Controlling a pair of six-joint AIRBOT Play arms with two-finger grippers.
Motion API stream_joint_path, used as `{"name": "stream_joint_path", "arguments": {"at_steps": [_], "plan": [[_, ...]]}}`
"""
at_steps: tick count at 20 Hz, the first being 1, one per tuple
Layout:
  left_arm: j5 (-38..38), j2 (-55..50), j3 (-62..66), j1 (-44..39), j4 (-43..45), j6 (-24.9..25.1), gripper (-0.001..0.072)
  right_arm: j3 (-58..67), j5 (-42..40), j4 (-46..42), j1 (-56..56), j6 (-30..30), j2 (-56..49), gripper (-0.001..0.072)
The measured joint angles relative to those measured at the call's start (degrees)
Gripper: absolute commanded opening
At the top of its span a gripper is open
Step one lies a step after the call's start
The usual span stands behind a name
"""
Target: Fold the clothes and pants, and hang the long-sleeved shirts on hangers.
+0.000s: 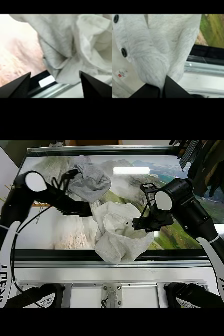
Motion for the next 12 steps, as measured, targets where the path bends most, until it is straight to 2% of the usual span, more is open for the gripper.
{"name": "stream_joint_path", "arguments": {"at_steps": [7,8,12], "plan": [[7.3,-0.2,0.0,12.1,16.3,0.2,0.0639,0.0,0.0,0.0,0.0,0.0,0.0,0.0017],[9.0,-1.2,0.0,13.6,18.6,0.2,0.0613,0.0,0.0,0.0,0.0,0.0,0.0,0.0017],[15.0,-7.9,0.0,17.6,26.8,0.1,0.0613,0.0,0.0,0.0,0.0,0.0,0.0,0.0017]]}}
